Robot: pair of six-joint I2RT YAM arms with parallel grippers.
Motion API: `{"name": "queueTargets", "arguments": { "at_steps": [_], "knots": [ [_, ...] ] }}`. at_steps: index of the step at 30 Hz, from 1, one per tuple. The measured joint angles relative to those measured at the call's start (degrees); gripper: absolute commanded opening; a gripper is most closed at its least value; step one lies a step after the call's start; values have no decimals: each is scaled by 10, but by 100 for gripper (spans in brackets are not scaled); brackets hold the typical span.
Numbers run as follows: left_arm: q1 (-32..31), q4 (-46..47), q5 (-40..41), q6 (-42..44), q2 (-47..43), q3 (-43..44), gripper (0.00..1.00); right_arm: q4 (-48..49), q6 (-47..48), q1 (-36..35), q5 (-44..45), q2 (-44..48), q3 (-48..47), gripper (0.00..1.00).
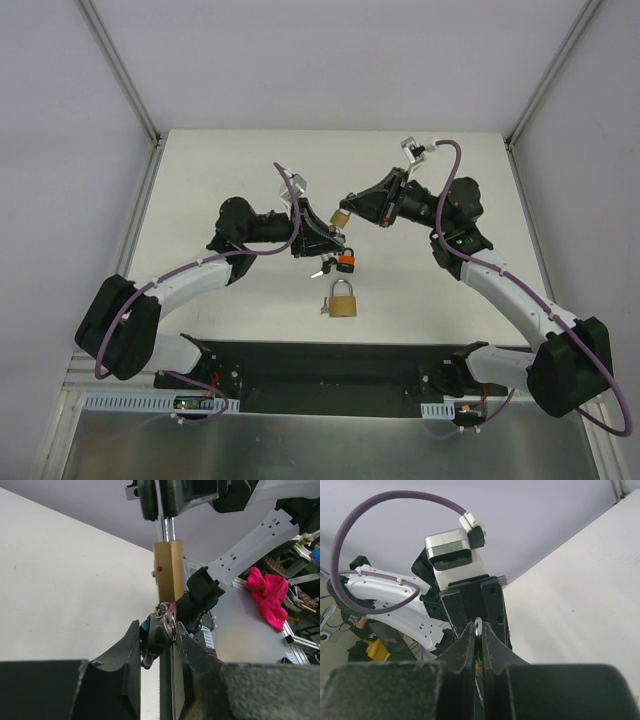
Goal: Lock with the key
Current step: Lock the lock.
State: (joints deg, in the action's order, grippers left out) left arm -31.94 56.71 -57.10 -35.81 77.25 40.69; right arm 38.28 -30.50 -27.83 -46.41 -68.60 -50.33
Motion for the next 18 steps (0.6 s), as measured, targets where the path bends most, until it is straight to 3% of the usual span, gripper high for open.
{"name": "queueTargets", "arguments": {
  "at_steps": [5, 18],
  "knots": [
    [-3, 10, -12, -15, 1, -1, 0, 1, 0, 2, 2, -2, 3, 0],
    [-3, 0, -13, -15, -13, -26, 0, 0, 4, 2, 0, -16, 3, 1]
  ]
}}
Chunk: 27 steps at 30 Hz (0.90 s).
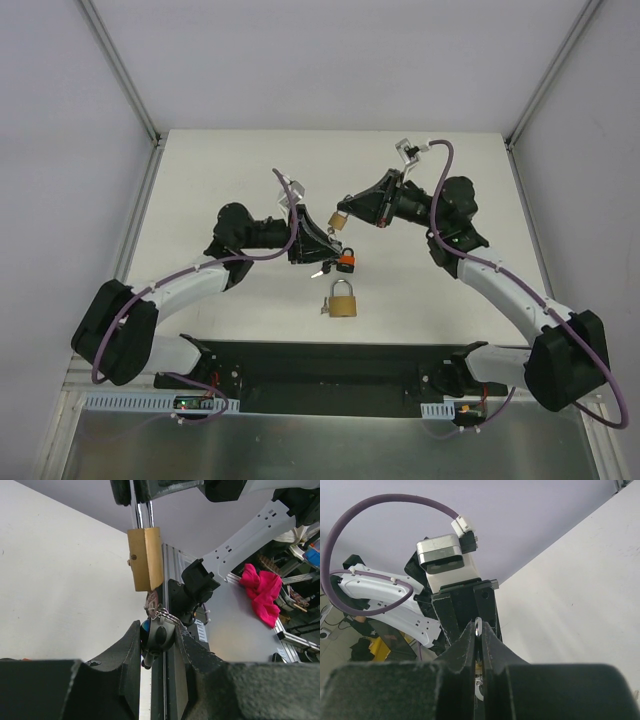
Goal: Lock with the key
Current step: Lock the lock.
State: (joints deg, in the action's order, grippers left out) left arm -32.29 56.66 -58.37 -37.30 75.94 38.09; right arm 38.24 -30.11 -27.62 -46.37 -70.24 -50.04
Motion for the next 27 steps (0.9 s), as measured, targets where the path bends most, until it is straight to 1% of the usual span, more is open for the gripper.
{"name": "queueTargets", "arguments": {
  "at_steps": [15, 21, 27],
  "knots": [
    [0, -28, 2, 6, -66, -77, 0, -19, 3, 2, -16, -14, -3, 1],
    [0, -36, 3, 7, -68, -108, 0, -12, 3, 4, -5, -15, -5, 0],
    [0, -47, 5, 13, -69, -109, 0, -12, 3, 4, -6, -15, -5, 0]
  ]
}}
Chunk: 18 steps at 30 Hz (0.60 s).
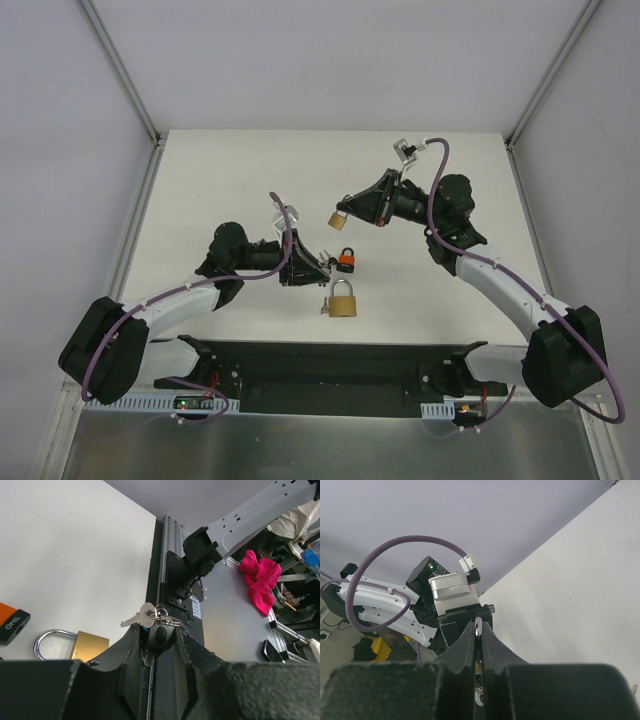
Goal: Lock with the key
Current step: Lock the lock.
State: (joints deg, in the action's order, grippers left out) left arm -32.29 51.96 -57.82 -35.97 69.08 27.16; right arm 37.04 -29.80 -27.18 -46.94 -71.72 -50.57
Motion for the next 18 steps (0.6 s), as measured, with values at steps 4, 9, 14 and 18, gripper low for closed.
{"name": "queueTargets", "arguments": {
  "at_steps": [4, 9, 14, 18],
  "knots": [
    [0, -27, 14, 18, -7, 0, 0, -1, 1, 1, -2, -5, 0, 1],
    [0, -82, 50, 51, -38, 0, 0, -33, 21, 2, -5, -19, 0, 0],
    [0, -135, 91, 80, -59, 1, 0, -92, 57, 3, -4, -27, 15, 1],
    [0, -175, 104, 96, -50, 5, 0, -171, 104, 3, 4, -28, 41, 0]
  ]
}}
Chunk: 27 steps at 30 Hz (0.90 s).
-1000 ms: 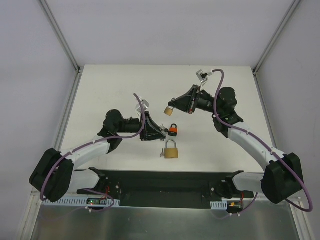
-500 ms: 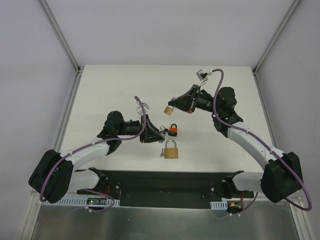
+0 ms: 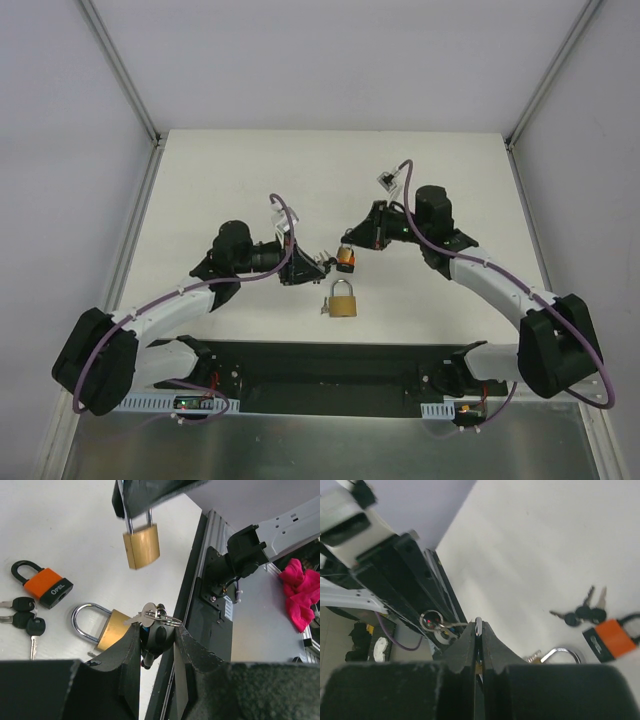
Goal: Lock with the key
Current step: Lock the lock, then place the lock at the center of the board.
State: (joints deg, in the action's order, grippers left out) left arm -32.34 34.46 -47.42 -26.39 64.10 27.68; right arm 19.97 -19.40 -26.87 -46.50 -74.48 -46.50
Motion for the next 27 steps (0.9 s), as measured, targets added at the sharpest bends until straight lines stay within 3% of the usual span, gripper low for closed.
{"name": "queueTargets", "arguments": {
  "at_steps": [14, 21, 27],
  "knots": [
    [-83, -92, 32, 42, 150, 113, 0, -277, 136, 28, 73, -26, 70, 1],
    [-106, -114, 47, 44, 221, 158, 0, -318, 162, 40, 86, -95, 71, 1],
    [-120, -116, 52, 44, 241, 182, 0, -328, 170, 48, 97, -137, 71, 11]
  ]
}}
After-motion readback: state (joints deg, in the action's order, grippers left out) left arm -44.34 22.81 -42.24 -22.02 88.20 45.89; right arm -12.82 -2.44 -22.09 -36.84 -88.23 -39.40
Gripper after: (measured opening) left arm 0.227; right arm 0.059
